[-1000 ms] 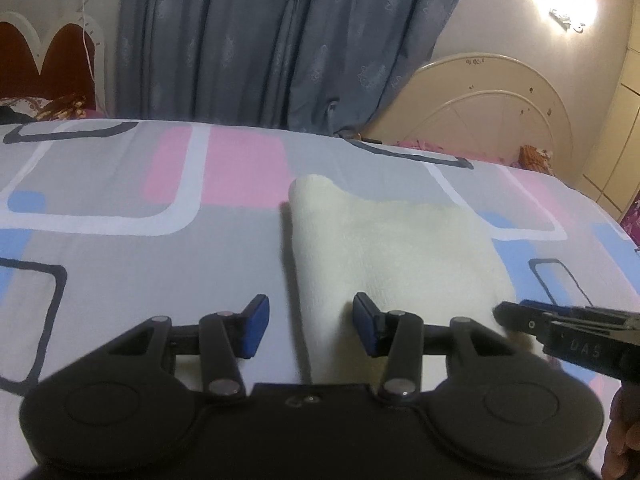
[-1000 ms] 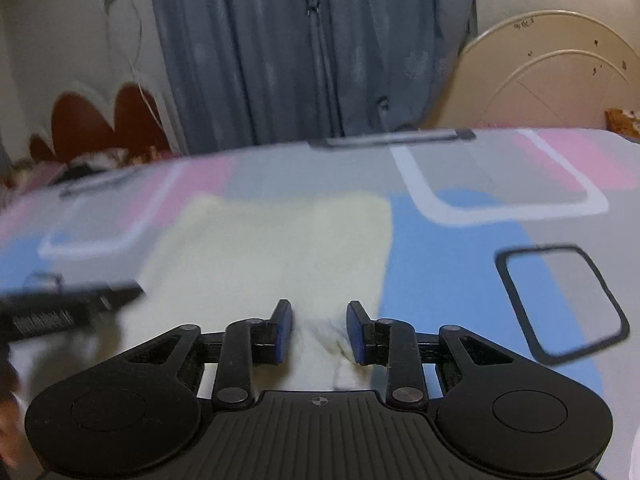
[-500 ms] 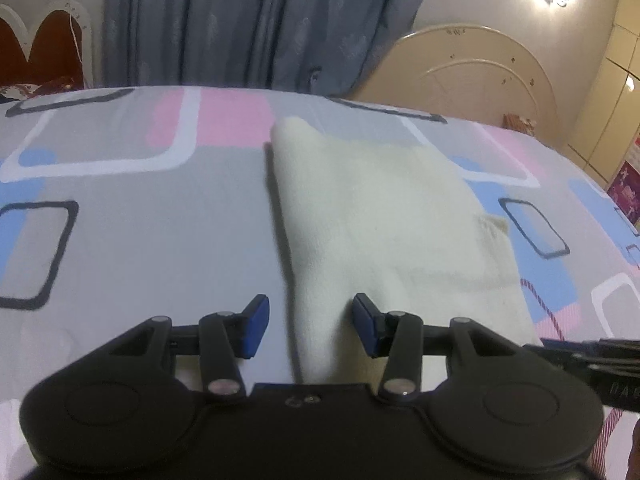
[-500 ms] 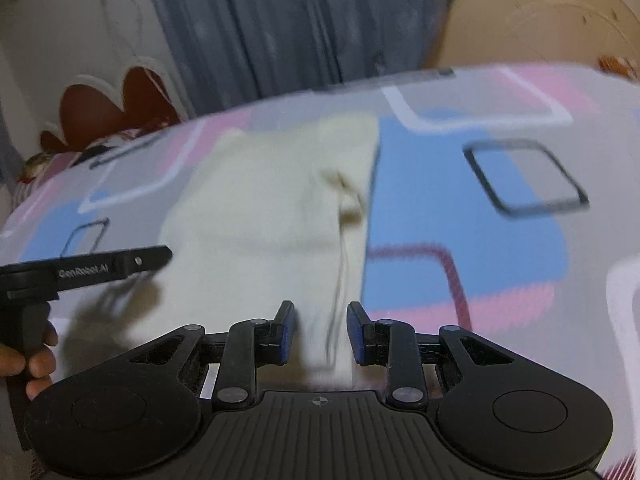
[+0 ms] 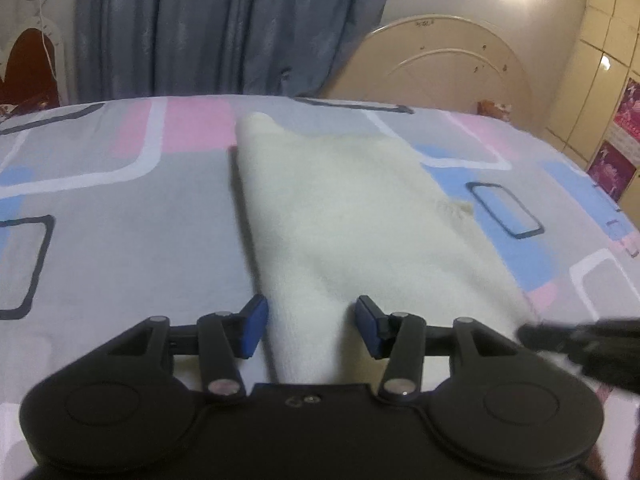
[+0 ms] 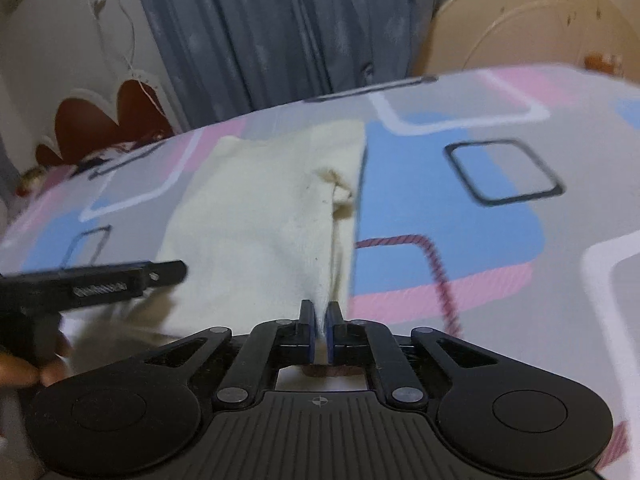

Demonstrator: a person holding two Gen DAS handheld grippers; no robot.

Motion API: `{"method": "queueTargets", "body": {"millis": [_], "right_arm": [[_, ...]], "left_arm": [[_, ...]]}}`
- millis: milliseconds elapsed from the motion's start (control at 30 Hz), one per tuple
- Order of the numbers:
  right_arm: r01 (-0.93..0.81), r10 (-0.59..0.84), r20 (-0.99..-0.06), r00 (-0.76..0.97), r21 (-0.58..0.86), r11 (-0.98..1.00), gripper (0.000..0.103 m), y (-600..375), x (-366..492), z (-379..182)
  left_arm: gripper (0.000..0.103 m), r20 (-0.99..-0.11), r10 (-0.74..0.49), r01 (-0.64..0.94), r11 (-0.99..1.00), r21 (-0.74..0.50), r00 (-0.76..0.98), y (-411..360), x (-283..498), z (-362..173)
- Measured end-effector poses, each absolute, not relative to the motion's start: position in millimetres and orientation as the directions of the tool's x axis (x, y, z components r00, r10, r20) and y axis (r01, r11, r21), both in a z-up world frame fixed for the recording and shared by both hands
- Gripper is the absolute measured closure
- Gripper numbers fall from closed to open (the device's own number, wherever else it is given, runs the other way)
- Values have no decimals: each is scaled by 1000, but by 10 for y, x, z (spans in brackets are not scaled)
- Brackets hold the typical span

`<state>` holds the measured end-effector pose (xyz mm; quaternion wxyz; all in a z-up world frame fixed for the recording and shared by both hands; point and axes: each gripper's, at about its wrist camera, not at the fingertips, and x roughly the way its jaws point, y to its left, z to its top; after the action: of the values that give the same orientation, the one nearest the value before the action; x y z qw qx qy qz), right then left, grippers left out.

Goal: Fold small clothes
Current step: 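Pinch the sweater edge with the right gripper and tuck it inward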

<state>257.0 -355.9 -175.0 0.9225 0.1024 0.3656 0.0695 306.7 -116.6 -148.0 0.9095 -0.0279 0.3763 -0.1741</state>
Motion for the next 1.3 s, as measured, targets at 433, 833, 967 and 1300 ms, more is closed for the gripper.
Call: {"method": "queueTargets", "body": {"millis": [433, 833, 967, 1300], "right_arm": [[-60, 224, -614, 756, 277, 959, 98, -3601, 2793, -1490], [-65, 209, -604, 769, 250, 966, 98, -3371, 3556, -1550], [-61, 198, -650, 734, 227, 972, 98, -3399, 3631, -1801], [-71, 228, -626, 746, 266, 961, 97, -3563, 3552, -1703]], "left_arm": [[50, -688, -330, 256, 943, -212, 646, -1156, 3096, -1475], [35, -709, -281, 183, 960, -214, 647, -1248, 3554, -1525], [27, -721, -277, 197, 961, -195, 636, -1277, 3562, -1602], [22, -707, -277, 207, 960, -187, 651, -1251, 3595, -1455]]}}
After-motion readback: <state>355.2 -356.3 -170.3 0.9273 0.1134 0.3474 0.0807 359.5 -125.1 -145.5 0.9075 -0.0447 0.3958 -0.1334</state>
